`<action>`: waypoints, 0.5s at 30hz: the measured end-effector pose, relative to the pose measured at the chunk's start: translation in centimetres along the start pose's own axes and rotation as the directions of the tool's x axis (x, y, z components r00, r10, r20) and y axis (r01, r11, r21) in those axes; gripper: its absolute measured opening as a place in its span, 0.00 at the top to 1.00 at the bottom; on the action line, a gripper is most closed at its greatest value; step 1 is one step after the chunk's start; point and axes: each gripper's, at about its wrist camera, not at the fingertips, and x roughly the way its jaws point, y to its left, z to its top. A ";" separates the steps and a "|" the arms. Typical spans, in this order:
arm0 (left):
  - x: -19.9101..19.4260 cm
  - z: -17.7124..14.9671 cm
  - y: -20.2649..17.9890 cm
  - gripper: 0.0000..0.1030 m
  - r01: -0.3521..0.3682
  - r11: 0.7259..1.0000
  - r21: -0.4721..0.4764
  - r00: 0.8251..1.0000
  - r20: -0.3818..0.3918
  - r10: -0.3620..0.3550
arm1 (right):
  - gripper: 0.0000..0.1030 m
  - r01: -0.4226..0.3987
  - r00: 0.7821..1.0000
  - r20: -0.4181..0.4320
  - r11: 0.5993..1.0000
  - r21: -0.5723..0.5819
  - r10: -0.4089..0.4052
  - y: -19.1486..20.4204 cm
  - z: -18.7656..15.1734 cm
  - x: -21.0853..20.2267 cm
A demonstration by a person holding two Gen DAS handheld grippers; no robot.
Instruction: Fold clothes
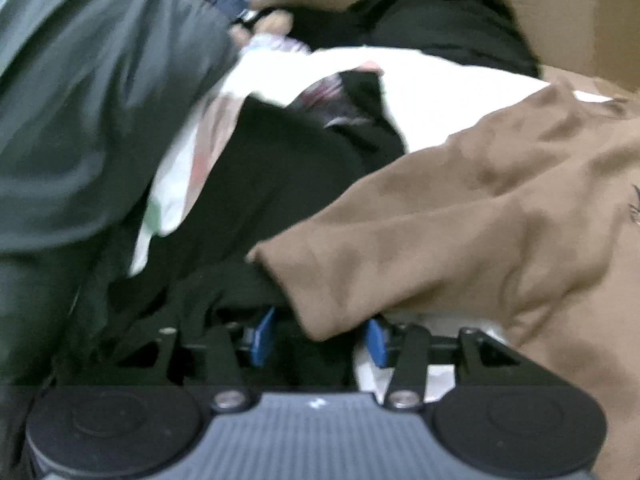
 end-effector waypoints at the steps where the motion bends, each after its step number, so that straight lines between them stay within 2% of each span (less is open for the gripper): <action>1: 0.1 0.0 -0.3 0.51 0.003 1.000 0.020 1.000 0.006 -0.004 | 0.46 0.000 1.000 -0.001 1.000 0.000 0.000 0.0 0.0 0.0; 5: 0.8 0.1 -0.8 0.52 0.036 0.999 0.028 0.999 -0.017 -0.035 | 0.46 -0.003 1.000 -0.005 1.000 -0.003 0.003 0.0 0.0 0.1; 6: 1.0 0.2 -0.8 0.61 0.047 0.999 0.023 0.998 -0.033 -0.046 | 0.46 -0.003 1.000 -0.005 1.000 -0.003 0.003 0.0 0.0 0.1; 7: 1.3 0.2 -0.8 0.81 0.058 0.998 0.018 0.997 -0.050 -0.057 | 0.46 -0.004 1.000 -0.004 1.000 -0.002 0.004 0.0 0.0 0.1; 8: 1.1 0.3 -0.3 0.89 0.093 0.996 -0.016 0.994 -0.049 -0.094 | 0.46 -0.004 1.000 -0.004 1.000 -0.001 0.004 0.0 0.0 0.1; 11: 0.4 0.6 1.1 0.92 0.185 0.976 -0.113 0.982 -0.027 -0.189 | 0.46 -0.009 1.000 -0.002 1.000 -0.004 0.009 0.0 0.0 0.1; 15: -1.4 1.1 3.2 0.95 0.240 0.958 -0.156 0.968 -0.029 -0.247 | 0.46 -0.010 1.000 -0.007 1.000 -0.007 0.009 0.0 -0.2 0.2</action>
